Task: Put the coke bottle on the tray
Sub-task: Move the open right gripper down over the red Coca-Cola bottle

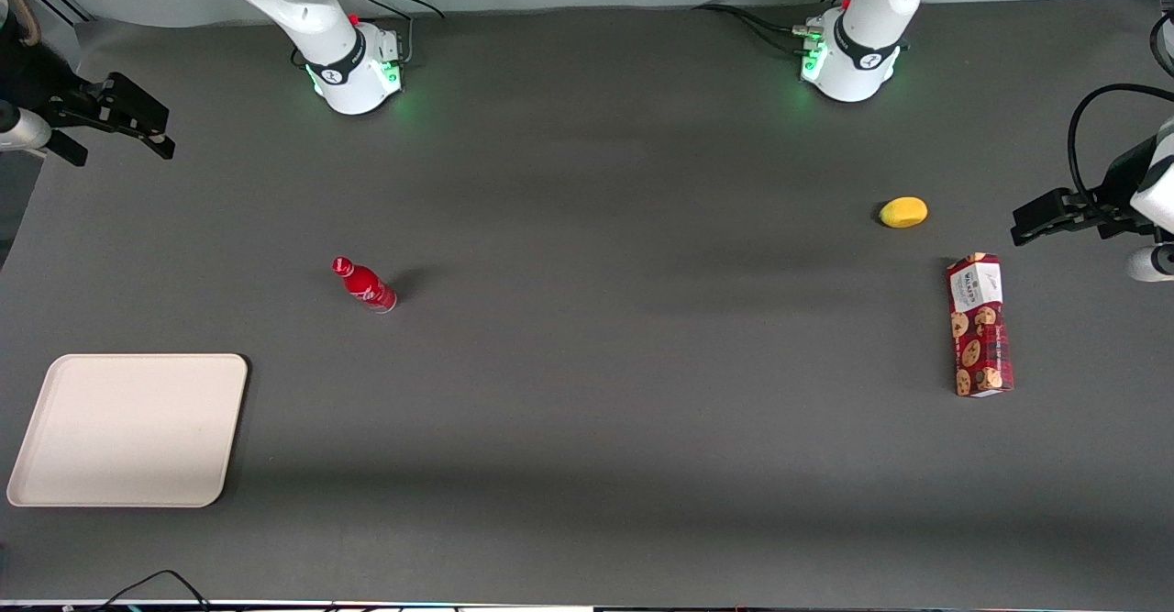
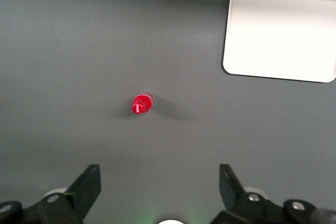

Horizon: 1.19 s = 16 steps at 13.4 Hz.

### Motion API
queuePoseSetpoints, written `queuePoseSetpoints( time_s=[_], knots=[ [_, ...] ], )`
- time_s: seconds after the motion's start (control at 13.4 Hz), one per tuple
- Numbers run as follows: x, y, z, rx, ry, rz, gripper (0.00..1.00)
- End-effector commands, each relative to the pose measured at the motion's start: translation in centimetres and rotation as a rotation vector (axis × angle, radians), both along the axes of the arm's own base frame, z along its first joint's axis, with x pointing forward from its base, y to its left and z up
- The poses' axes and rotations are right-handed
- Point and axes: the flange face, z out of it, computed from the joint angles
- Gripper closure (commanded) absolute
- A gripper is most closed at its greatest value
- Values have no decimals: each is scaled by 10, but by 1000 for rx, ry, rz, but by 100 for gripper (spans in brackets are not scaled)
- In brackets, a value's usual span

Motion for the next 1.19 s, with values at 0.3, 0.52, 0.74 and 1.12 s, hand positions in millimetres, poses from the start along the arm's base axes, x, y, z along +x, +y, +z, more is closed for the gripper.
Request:
queuePoseSetpoints(
  time_s=[0.3, 0.52, 0.74, 1.12],
  knots=[
    [1, 2, 1, 16, 17, 8, 0],
    [0, 3, -5, 15, 31, 1, 0],
    [10, 20, -68, 9, 69, 15, 0],
    [16, 62, -249, 17, -3, -10, 0]
  ],
)
